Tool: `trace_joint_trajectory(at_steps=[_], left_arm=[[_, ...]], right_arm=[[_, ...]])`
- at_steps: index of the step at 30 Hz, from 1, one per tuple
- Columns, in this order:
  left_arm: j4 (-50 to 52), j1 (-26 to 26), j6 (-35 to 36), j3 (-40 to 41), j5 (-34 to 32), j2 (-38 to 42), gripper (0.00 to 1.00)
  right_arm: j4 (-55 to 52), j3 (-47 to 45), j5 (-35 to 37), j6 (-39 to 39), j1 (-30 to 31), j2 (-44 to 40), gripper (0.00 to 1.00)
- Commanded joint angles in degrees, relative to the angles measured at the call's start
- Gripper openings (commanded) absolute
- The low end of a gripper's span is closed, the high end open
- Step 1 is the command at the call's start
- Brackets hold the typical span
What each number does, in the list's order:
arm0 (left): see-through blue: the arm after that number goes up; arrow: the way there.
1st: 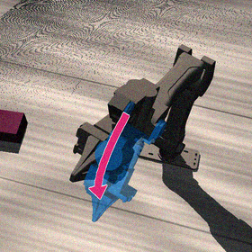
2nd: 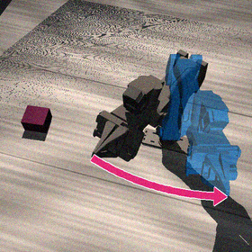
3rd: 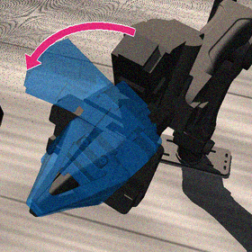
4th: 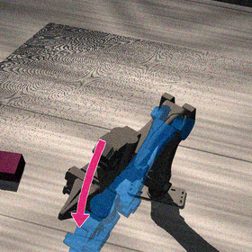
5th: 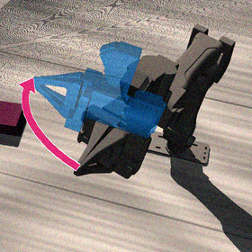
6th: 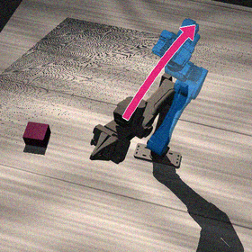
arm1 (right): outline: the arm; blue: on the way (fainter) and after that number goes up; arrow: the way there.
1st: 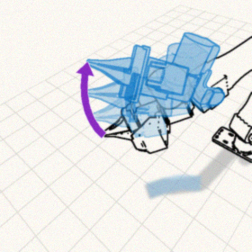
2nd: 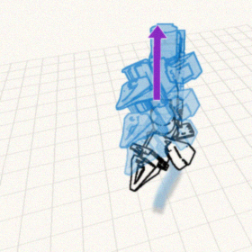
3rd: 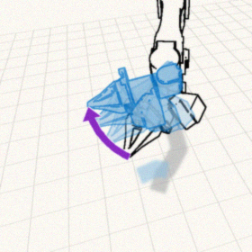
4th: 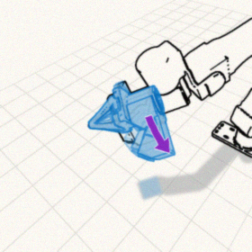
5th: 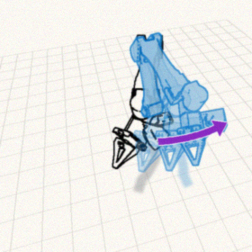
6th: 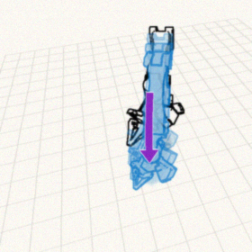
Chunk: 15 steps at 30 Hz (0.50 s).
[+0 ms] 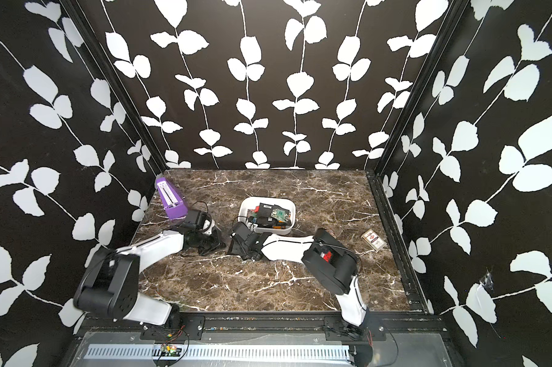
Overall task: Put the tea bags into the storage box
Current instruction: Pick up the tea bag from the center of the board, then place the tea bag in the storage box.
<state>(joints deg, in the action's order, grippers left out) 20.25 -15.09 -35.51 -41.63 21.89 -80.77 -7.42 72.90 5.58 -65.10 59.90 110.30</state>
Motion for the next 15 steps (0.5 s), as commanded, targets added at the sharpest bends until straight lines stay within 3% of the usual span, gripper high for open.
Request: trace_joint_trajectory(at_steps=[1,6,11,15], left_arm=[[7.13,-0.37,1.6,-1.38,-2.65,6.53,0.08],[9.88,-0.34,2.02,-2.22,-2.55,13.28,0.29],[9.14,-0.37,0.78,-1.65,-0.11,17.04,0.35],[8.04,-0.38,-0.21,-0.84,1.44,17.62,0.36]], right_arm=[[-4.69,-2.1,2.53,2.56,1.14,-7.82,0.0],[-13.83,-1.42,7.1,6.66,0.67,-16.45,0.0],[-16.37,-0.38,6.22,9.54,-5.6,-21.7,0.0],[-16.89,3.75,4.21,12.26,-11.37,-19.45,0.0]])
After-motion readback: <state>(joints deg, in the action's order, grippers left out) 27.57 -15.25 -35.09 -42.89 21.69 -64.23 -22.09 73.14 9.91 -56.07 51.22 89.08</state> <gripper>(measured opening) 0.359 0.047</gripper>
